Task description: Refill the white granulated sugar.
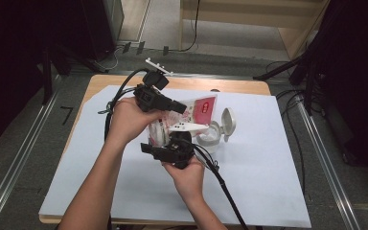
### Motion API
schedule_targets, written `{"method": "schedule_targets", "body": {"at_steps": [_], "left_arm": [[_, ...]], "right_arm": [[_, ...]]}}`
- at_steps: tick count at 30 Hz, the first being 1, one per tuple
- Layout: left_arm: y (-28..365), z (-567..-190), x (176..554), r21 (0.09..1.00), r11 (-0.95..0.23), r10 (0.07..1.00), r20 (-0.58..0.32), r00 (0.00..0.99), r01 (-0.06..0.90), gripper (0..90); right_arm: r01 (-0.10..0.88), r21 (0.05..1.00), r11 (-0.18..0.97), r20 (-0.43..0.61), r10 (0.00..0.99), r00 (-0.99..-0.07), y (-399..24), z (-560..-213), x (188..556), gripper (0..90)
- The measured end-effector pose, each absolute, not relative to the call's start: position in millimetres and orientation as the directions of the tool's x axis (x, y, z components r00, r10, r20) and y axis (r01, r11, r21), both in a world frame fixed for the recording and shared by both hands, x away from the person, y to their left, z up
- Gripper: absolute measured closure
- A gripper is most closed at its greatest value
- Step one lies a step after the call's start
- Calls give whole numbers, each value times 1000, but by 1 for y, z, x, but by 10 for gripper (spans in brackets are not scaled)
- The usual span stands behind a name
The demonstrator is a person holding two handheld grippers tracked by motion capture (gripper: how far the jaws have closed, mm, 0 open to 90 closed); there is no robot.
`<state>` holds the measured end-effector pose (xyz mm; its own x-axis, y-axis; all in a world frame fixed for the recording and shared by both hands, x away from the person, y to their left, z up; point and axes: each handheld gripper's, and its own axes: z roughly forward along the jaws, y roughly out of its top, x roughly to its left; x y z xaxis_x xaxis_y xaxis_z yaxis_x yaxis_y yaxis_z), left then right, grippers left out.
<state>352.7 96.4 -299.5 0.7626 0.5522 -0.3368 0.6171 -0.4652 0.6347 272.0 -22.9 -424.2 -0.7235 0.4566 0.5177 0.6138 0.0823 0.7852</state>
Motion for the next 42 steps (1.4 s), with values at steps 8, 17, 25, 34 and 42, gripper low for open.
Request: {"method": "schedule_targets", "body": {"at_steps": [8,17,25,34,42], "left_arm": [[97,-299,351,638,-472,550,-327,769,609,880],[98,-297,349,659,-480,539,-300,787,579,882],[95,-296,346,678,-495,536,-253,805,543,866],[102,-301,354,662,-432,527,-367,767,613,875],[105,-307,359,639,-389,536,-428,727,663,878]], "right_arm": [[609,786,101,500,476,-724,-21,-423,270,620],[604,792,94,496,477,-725,-20,-420,268,622],[614,786,74,517,466,-718,-20,-418,268,622],[609,788,86,512,458,-727,-21,-417,270,624],[610,786,106,504,461,-730,-22,-419,272,625]]}}
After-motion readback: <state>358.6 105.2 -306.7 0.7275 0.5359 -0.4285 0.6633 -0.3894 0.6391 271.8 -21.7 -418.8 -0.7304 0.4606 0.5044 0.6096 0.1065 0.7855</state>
